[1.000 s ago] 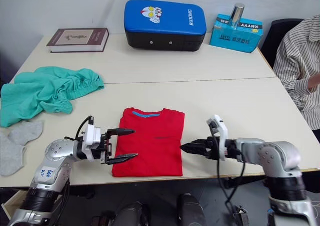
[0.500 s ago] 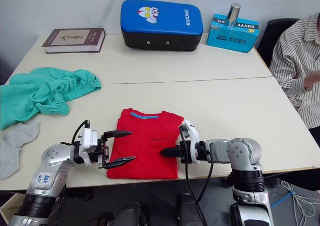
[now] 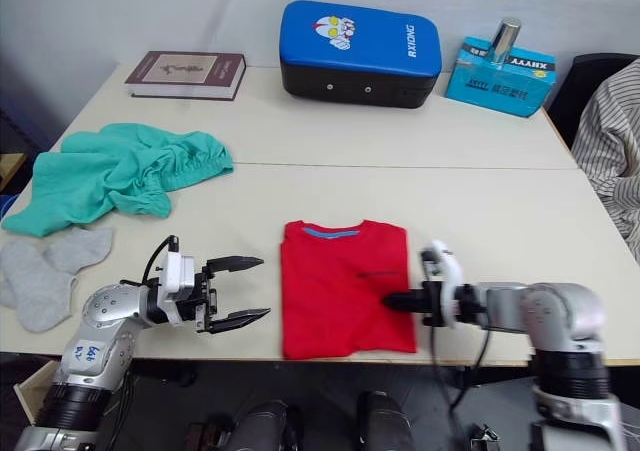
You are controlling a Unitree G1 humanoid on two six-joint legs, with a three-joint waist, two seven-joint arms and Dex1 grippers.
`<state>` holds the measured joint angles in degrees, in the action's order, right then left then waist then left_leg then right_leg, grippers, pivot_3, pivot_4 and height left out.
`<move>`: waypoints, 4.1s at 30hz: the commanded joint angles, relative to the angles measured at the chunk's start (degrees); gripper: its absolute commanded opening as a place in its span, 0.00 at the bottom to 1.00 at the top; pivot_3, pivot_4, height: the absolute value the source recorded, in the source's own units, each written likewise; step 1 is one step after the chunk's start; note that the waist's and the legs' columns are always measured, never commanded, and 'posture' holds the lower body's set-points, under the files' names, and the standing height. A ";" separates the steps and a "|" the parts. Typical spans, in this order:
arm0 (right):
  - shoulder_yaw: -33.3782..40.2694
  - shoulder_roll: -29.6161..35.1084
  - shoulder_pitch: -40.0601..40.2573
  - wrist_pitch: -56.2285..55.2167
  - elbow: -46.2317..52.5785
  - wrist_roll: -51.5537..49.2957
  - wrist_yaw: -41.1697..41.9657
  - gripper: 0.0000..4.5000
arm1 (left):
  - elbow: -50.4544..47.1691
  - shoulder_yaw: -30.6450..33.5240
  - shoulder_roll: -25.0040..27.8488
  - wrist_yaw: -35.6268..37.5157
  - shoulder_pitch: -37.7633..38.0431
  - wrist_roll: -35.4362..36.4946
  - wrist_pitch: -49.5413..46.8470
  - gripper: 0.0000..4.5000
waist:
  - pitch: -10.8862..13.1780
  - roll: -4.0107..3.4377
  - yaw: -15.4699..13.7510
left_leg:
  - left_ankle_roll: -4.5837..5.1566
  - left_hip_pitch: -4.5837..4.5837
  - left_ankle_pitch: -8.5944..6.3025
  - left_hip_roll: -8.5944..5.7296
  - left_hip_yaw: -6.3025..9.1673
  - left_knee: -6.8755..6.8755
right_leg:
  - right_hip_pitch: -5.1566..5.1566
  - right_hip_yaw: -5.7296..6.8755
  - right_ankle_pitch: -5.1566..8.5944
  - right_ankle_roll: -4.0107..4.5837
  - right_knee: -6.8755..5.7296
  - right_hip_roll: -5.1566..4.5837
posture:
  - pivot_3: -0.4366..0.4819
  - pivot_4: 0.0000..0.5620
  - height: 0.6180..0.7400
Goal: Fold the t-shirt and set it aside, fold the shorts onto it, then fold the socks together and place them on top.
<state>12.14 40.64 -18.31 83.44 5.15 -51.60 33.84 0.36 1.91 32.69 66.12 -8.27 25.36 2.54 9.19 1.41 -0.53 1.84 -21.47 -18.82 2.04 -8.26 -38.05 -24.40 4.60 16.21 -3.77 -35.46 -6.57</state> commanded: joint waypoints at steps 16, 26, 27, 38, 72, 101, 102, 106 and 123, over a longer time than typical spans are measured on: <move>-0.35 22.91 0.23 -25.16 -34.54 20.06 17.61 0.00 | 3.28 2.07 1.28 3.01 -2.34 0.65 0.86 1.00 | 0.19 -0.31 0.64 | 0.16 -0.52 0.10 -0.19 -0.17 -0.16 | -0.07 0.52 -0.59 -1.05 0.85 -0.07 | 0.48 0.27 1.00; 0.75 28.86 0.25 -31.18 -37.15 26.07 21.48 0.41 | 1.35 5.89 5.93 1.73 -1.80 2.03 -3.21 1.00 | 0.50 -0.83 0.52 | 0.05 -0.63 0.21 -0.15 -0.08 -0.14 | -0.18 0.22 -0.66 -1.03 0.84 -0.12 | 0.48 0.27 1.00; 1.66 30.93 2.13 -32.05 -35.97 26.25 23.07 0.48 | 1.31 7.07 6.63 1.10 -1.23 2.29 -4.18 1.00 | 0.61 -1.02 0.43 | 0.05 -0.68 0.20 -0.16 -0.08 -0.14 | -0.20 0.24 -0.66 -1.03 0.86 -0.13 | 0.48 0.27 1.00; 20.08 6.72 27.36 -73.10 9.23 28.14 21.09 1.00 | 1.00 29.55 6.27 -16.58 17.72 -2.20 1.51 1.00 | 0.83 -0.93 2.18 | -0.42 -0.53 -0.07 0.21 -0.23 0.05 | -0.14 0.77 -0.66 -1.04 0.99 0.24 | 0.48 0.27 1.00; -5.52 -15.10 22.91 -91.95 16.46 38.54 4.07 1.00 | 56.08 -0.76 15.98 -28.57 -39.51 -25.65 -11.89 0.91 | 0.76 -0.25 1.96 | -0.42 -0.08 0.27 0.14 -1.17 0.04 | -0.27 2.04 -0.49 -0.41 0.01 0.25 | 0.48 0.27 1.00; 0.95 -10.06 35.24 -89.66 22.35 40.47 0.83 1.00 | 3.69 -18.87 -12.92 -0.50 -27.34 -13.89 -23.99 0.01 | 0.86 -0.16 0.70 | -0.30 0.29 0.40 0.13 -1.22 -0.36 | -0.11 1.31 -0.51 -0.59 -0.29 0.11 | 0.48 0.27 1.00; 1.48 -9.64 35.25 -89.21 22.46 40.17 0.91 1.00 | 2.00 -19.96 -13.43 -0.62 -26.69 -13.63 -24.81 0.07 | 0.86 -0.16 0.65 | -0.30 0.28 0.40 0.12 -1.19 -0.36 | -0.11 1.28 -0.51 -0.58 -0.30 0.09 | 0.48 0.27 1.00; 3.02 -7.38 34.06 -85.86 23.82 38.39 1.34 1.00 | -2.36 -19.41 -14.80 -1.76 -26.66 -11.95 -23.85 0.34 | 0.87 -0.17 0.49 | -0.25 0.19 0.38 0.10 -1.08 -0.41 | -0.11 1.23 -0.50 -0.57 -0.28 0.00 | 0.48 0.27 1.00; -21.04 -0.03 19.48 -58.31 35.41 38.07 3.49 1.00 | 6.15 -3.63 10.10 6.38 -24.10 -12.34 -4.57 0.99 | 0.93 -0.35 1.35 | -0.42 0.03 0.24 0.47 -0.81 -0.65 | -0.08 1.55 -0.38 -0.34 -0.22 0.01 | 0.48 0.27 1.00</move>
<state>-7.23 40.56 1.52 24.85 40.13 -16.92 39.22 7.53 -3.95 41.39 71.93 -34.83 13.44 -5.01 10.13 1.06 0.82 1.41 -21.44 -18.61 2.52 -9.09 -38.69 -24.50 6.17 15.87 -4.04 -35.71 -6.57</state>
